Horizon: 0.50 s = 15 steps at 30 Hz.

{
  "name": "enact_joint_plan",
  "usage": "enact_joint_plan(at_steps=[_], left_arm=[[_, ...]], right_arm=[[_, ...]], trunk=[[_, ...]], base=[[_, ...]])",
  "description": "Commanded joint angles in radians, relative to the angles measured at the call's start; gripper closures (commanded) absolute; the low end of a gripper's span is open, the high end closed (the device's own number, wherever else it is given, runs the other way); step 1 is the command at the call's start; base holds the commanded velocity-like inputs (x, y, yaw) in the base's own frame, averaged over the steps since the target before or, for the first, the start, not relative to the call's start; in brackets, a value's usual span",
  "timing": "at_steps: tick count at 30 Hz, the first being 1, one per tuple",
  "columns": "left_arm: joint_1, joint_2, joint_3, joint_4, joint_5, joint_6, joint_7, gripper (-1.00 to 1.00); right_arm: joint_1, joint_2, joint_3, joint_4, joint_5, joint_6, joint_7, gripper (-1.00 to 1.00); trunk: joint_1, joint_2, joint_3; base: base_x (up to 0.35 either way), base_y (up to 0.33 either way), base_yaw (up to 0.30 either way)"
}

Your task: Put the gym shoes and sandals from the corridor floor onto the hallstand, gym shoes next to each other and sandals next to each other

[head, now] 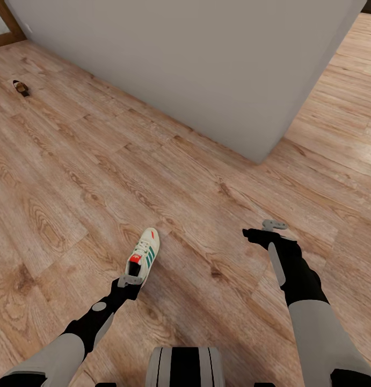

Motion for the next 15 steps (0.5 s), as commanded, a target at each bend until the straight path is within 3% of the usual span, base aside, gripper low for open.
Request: enact_joint_plan(at_steps=[1, 4, 15], left_arm=[[0.000, 0.001, -0.005, 0.001, -0.007, -0.005, 0.002, 1.00], [0.000, 0.001, -0.005, 0.001, -0.007, -0.005, 0.002, 1.00], [0.000, 0.001, -0.002, -0.001, -0.006, -0.003, 0.002, 1.00]], right_arm=[[-0.001, 0.000, -0.001, -0.001, -0.004, 0.005, 0.000, -1.00], [0.000, 0.000, -0.001, -0.001, -0.004, 0.005, -0.001, -1.00], [0.000, 0.000, 0.000, -0.001, -0.004, 0.005, -0.001, -1.00]], trunk=[[0.000, 0.000, -0.001], [0.000, 0.000, -0.001], [-0.005, 0.002, 0.042]], base=[[0.000, 0.000, 0.000], [0.000, 0.000, 0.000], [0.000, 0.000, 0.000]])
